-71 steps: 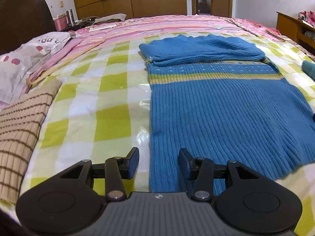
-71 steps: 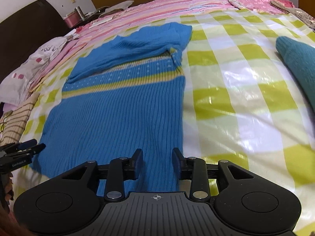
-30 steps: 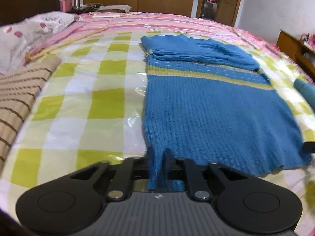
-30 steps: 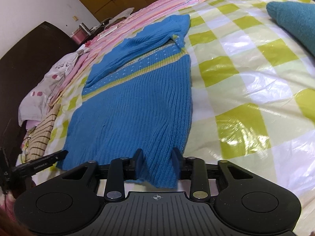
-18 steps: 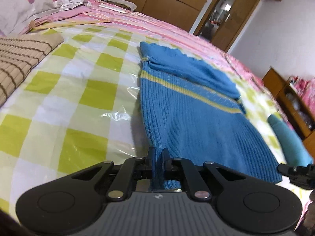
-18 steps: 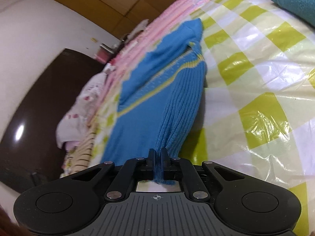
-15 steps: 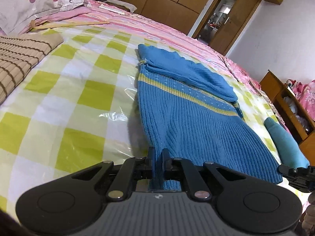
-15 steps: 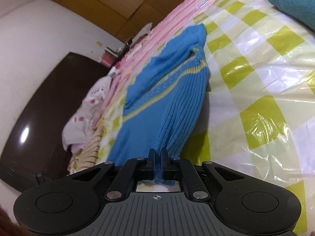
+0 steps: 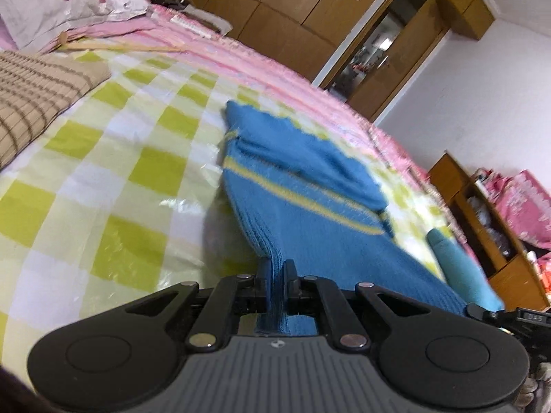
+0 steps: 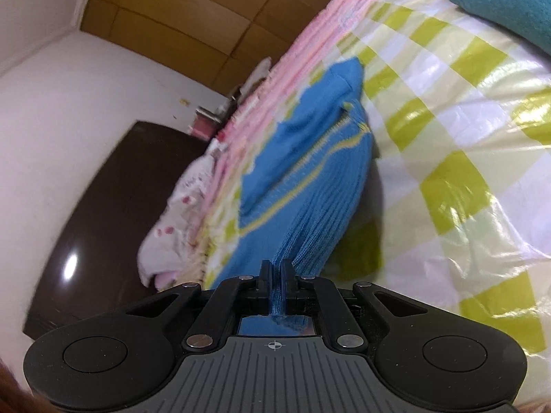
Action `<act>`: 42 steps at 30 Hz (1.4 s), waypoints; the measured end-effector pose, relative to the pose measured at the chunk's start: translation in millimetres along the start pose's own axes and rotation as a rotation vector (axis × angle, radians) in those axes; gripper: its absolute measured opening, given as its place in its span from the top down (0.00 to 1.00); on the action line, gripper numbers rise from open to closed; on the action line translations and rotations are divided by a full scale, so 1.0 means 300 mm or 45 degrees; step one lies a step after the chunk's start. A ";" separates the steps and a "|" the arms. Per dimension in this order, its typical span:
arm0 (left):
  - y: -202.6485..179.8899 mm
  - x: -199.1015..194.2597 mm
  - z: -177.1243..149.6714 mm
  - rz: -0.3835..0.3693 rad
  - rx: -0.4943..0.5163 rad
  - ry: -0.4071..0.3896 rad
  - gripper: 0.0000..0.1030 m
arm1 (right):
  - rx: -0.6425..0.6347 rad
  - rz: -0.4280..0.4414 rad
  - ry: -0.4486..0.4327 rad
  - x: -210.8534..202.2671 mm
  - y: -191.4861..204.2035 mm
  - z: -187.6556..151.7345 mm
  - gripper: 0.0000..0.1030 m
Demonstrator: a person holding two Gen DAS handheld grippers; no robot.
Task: Fold small clothes
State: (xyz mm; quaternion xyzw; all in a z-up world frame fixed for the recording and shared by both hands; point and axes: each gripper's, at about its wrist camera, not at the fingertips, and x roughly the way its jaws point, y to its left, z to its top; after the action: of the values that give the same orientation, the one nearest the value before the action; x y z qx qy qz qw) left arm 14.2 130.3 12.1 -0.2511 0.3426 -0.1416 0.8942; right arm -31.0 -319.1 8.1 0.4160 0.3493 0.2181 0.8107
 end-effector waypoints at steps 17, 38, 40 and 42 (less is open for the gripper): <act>0.038 0.021 0.029 0.280 0.176 0.040 0.87 | -0.486 -0.541 0.045 0.098 0.085 0.059 0.90; -0.074 0.796 0.437 0.335 0.350 0.036 0.85 | -0.524 -0.672 -0.058 0.775 -0.067 0.653 0.93; -0.075 0.780 0.438 0.358 0.366 0.034 0.85 | -0.507 -0.695 -0.066 0.761 -0.065 0.655 0.93; -0.070 0.762 0.438 0.392 0.383 0.028 0.85 | -0.556 -0.750 -0.070 0.750 -0.048 0.645 0.86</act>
State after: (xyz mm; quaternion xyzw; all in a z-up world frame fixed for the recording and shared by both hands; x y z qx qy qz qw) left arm 268.2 61.8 -16.3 -0.0579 0.3616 -0.0556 0.9289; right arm 263.3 -283.2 -11.3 0.1205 0.3773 0.0334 0.9176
